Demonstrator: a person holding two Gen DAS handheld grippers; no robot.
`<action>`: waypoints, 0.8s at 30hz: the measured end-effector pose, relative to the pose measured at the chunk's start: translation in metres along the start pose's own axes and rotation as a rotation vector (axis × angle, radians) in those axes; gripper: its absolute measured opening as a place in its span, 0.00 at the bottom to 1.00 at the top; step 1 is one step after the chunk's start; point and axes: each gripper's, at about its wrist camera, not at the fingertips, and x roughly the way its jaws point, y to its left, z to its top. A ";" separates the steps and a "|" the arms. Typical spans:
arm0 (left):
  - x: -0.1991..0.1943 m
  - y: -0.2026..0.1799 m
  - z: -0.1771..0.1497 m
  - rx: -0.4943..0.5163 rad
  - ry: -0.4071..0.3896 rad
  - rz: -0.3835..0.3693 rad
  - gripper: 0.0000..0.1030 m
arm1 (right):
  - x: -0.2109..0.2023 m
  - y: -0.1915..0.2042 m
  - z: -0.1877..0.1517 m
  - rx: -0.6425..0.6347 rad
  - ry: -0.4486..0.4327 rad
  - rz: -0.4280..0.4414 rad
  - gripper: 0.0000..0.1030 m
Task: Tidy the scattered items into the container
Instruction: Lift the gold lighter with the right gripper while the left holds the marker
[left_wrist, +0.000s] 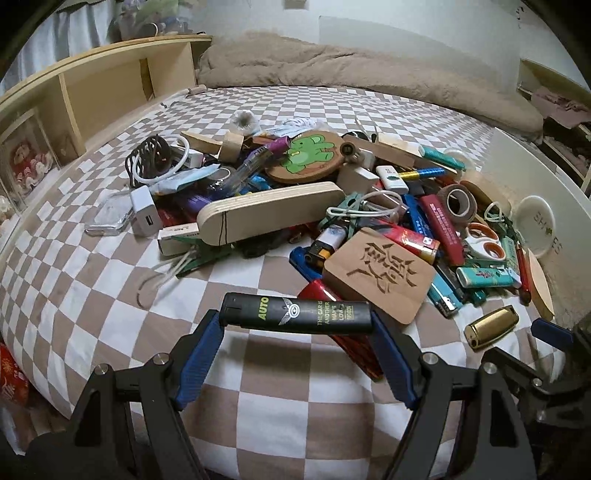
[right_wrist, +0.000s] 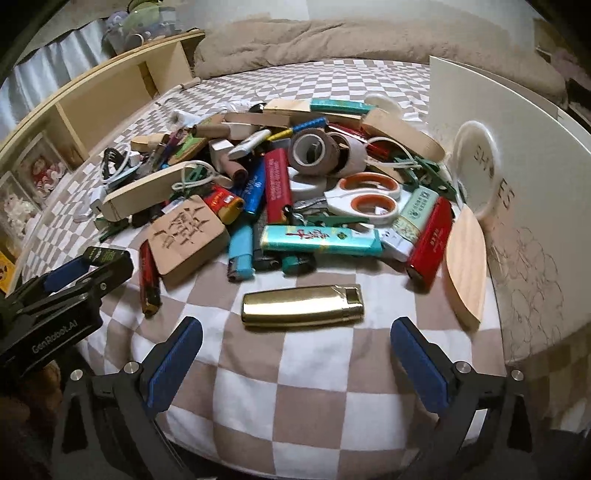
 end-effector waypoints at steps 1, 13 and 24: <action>0.001 0.001 0.000 -0.003 0.002 -0.005 0.77 | 0.002 -0.001 0.001 0.006 0.006 -0.006 0.99; 0.002 0.004 -0.002 -0.022 0.006 -0.057 0.77 | 0.022 0.012 0.006 -0.090 0.024 -0.121 0.82; -0.005 0.003 -0.001 -0.023 -0.014 -0.075 0.77 | 0.010 0.012 0.006 -0.084 0.002 -0.089 0.72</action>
